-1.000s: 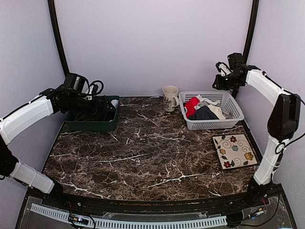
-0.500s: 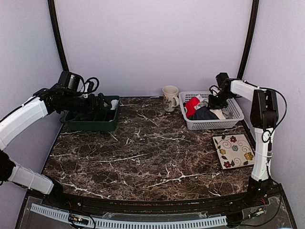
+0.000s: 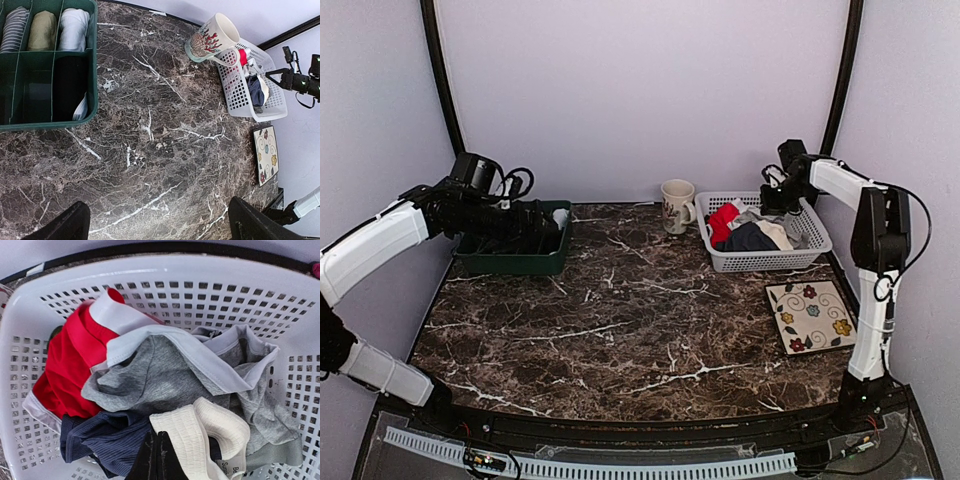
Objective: Roll the underwear
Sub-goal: Pick up the underwear from the bin.
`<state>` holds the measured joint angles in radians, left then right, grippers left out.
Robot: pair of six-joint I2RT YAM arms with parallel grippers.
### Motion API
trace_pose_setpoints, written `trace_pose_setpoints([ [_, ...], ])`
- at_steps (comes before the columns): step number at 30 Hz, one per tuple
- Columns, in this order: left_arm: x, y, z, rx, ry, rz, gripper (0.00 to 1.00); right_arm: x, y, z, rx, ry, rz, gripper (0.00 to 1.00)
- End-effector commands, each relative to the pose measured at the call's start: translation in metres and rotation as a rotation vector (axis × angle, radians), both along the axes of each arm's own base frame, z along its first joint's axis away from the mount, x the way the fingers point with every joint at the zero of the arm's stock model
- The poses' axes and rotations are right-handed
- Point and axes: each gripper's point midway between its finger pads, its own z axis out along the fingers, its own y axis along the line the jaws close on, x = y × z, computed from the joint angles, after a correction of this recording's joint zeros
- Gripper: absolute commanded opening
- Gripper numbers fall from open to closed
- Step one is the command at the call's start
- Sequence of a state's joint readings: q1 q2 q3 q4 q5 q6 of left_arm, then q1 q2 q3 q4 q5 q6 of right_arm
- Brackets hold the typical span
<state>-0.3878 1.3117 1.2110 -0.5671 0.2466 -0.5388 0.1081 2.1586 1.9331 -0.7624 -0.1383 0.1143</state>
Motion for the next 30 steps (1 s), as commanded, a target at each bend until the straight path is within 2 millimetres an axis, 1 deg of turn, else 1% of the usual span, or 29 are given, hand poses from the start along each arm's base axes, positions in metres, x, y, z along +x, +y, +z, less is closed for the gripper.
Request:
trace_pose_setpoints([
  [1,0.012,-0.005,0.007,-0.022,-0.021,-0.008,0.99,0.003,-0.005,0.046,0.001,-0.110,-0.026,0.07],
  [2,0.013,-0.006,0.007,-0.026,-0.022,-0.012,0.99,0.005,-0.006,0.042,0.000,-0.101,-0.029,0.16],
  [3,0.014,-0.007,0.008,-0.027,-0.023,-0.014,0.99,0.006,-0.007,0.036,-0.003,-0.085,-0.032,0.24],
  [4,0.015,-0.008,0.008,-0.027,-0.023,-0.016,0.99,0.007,-0.007,0.030,-0.004,-0.072,-0.034,0.29],
  [9,0.016,-0.007,0.010,-0.021,-0.026,-0.014,0.99,0.013,-0.004,0.004,0.013,-0.026,-0.035,0.42],
  [11,0.015,-0.006,0.010,-0.017,-0.025,-0.013,0.99,0.014,-0.004,-0.005,0.007,-0.009,-0.036,0.44],
  [16,0.012,-0.003,0.008,-0.008,-0.022,-0.006,0.99,0.014,-0.005,-0.026,-0.002,0.029,-0.035,0.44],
  [17,0.012,-0.003,0.008,-0.007,-0.022,-0.006,0.99,0.014,-0.004,-0.029,0.000,0.035,-0.032,0.43],
  [18,0.012,-0.003,0.008,-0.006,-0.021,-0.007,0.99,0.013,-0.002,-0.031,0.007,0.041,-0.025,0.36],
  [19,0.012,-0.003,0.008,-0.006,-0.021,-0.006,0.99,0.013,-0.001,-0.031,0.012,0.041,-0.021,0.25],
  [21,0.013,-0.003,0.008,-0.007,-0.023,-0.005,0.99,0.013,-0.001,-0.026,0.016,0.034,-0.024,0.05],
  [22,0.013,-0.003,0.008,-0.006,-0.022,-0.007,0.99,0.014,-0.002,-0.022,0.016,0.025,-0.026,0.00],
  [26,0.015,-0.004,0.007,-0.007,-0.022,-0.010,0.99,0.013,-0.002,0.002,0.016,-0.018,-0.028,0.00],
  [30,0.017,-0.005,0.008,-0.009,-0.026,-0.015,0.99,0.011,-0.002,0.038,0.030,-0.089,-0.029,0.00],
])
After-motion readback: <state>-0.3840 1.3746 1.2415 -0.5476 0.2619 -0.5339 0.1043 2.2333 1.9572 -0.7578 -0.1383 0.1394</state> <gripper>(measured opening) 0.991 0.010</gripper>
